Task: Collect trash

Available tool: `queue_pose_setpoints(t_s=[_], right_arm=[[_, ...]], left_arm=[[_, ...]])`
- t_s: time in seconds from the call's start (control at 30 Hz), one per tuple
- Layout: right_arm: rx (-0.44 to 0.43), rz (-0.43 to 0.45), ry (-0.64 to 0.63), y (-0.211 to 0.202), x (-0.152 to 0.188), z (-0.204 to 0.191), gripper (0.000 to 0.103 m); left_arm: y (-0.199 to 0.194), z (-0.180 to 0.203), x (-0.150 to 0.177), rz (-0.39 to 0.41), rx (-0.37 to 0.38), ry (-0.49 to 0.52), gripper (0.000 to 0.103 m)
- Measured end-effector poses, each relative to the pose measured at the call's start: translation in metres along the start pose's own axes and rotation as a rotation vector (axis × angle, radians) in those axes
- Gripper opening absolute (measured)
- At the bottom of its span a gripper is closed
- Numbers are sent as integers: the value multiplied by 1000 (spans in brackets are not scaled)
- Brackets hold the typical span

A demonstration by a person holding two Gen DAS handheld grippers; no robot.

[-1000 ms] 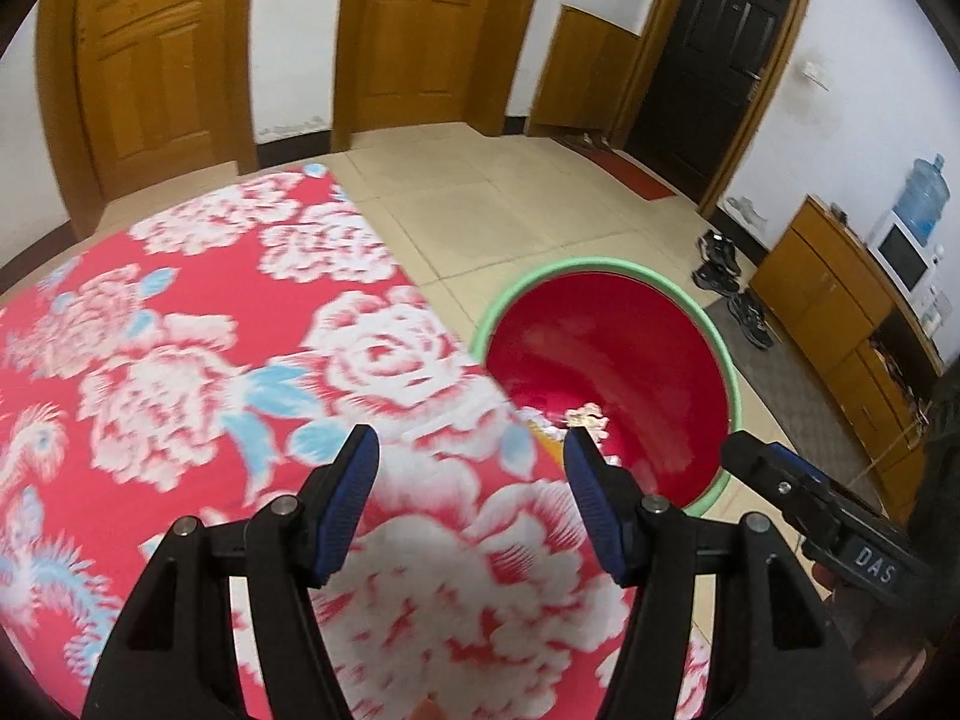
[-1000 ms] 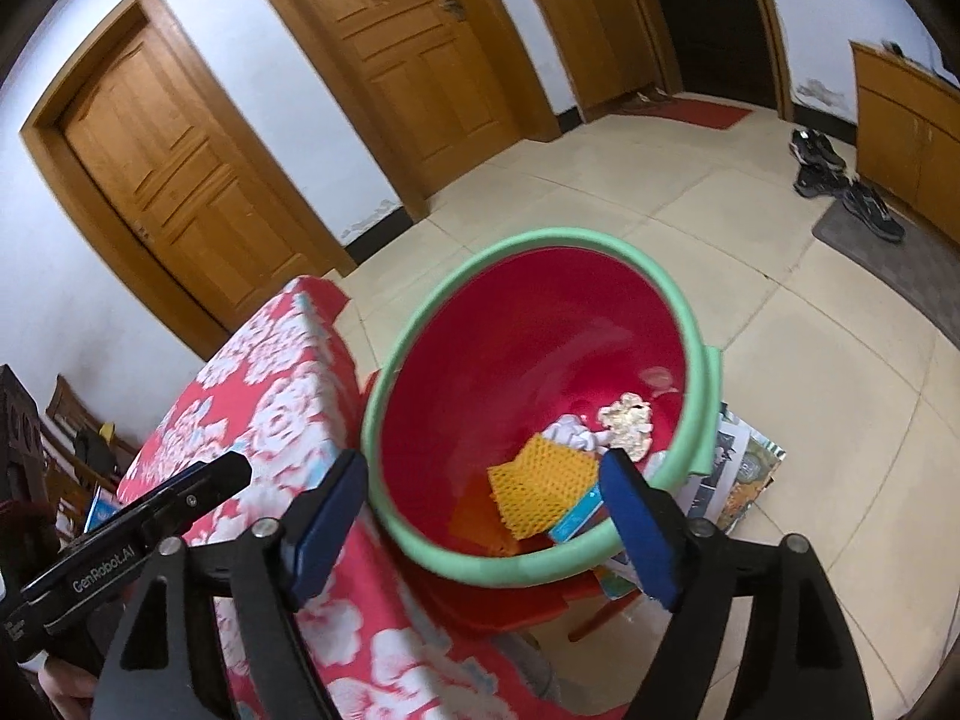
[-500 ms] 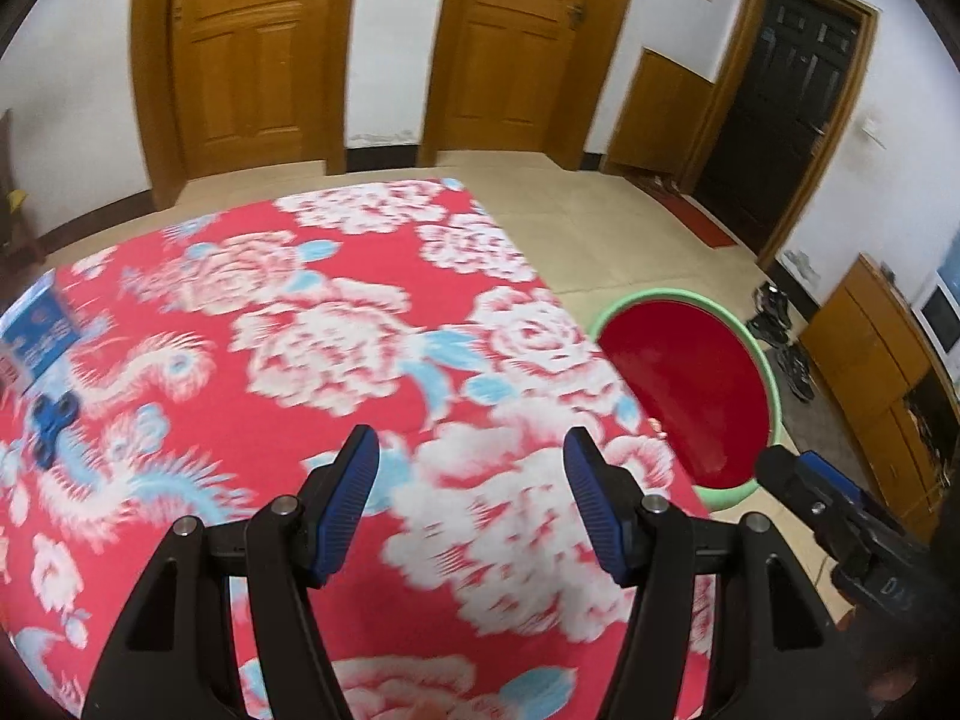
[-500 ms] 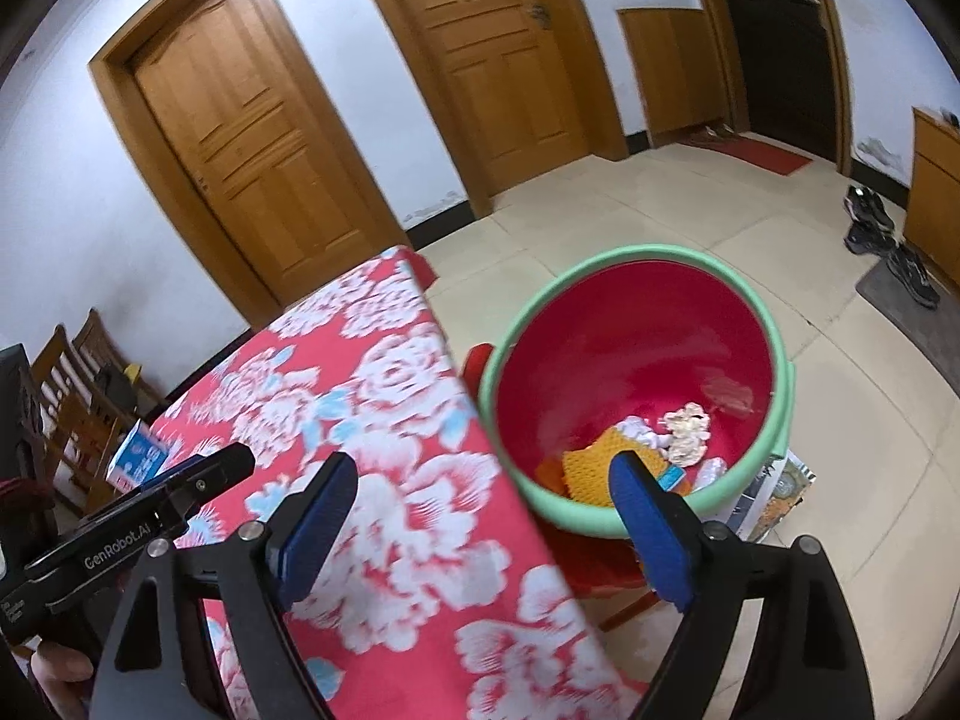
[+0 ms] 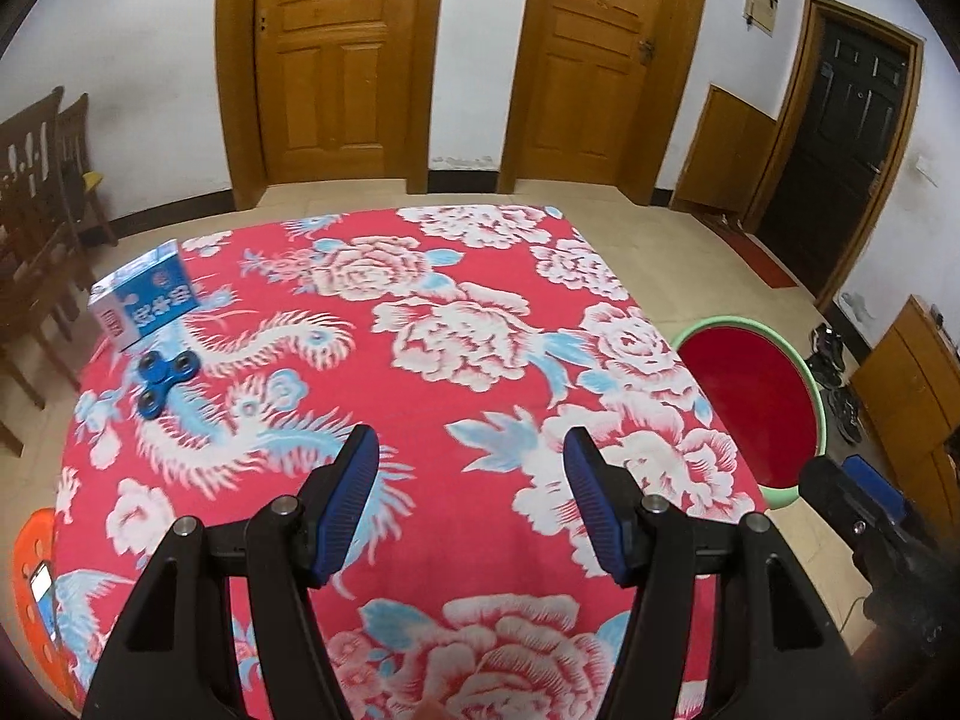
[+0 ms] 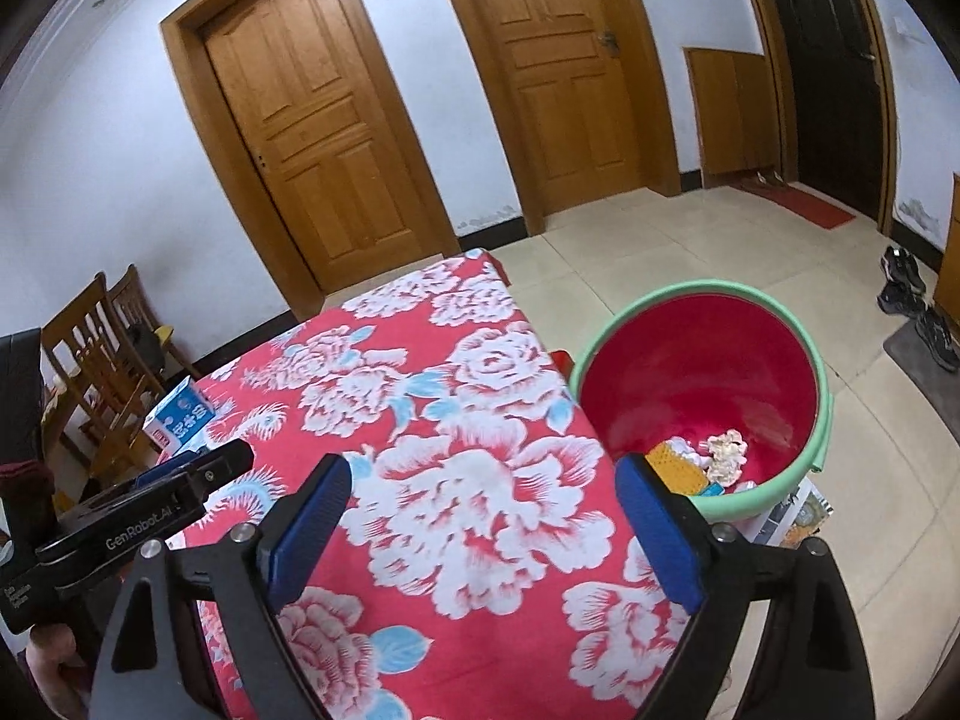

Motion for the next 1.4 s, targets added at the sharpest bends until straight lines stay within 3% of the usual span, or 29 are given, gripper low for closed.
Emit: queue_pose_setpoints(t_s=[0.37,1.4], right_arm=[[-32,13,-27,-11,3,-16,92],[-44,23,-35,-14,4,-21,92]], left_arm=[[-20,-19,4,28,-53,-34,64],[-31,-26,3,48,-66,-50,64]])
Point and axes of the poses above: each gripper's, at about its wrist camera, not at the fingertips, and y roughly the way its jaws point, z to its right, x to its underside, the point moved 6 cm from there along y, roughly the way its jaws point, and after that the axes turned 10 degrees about z, right-handed, at the moved point
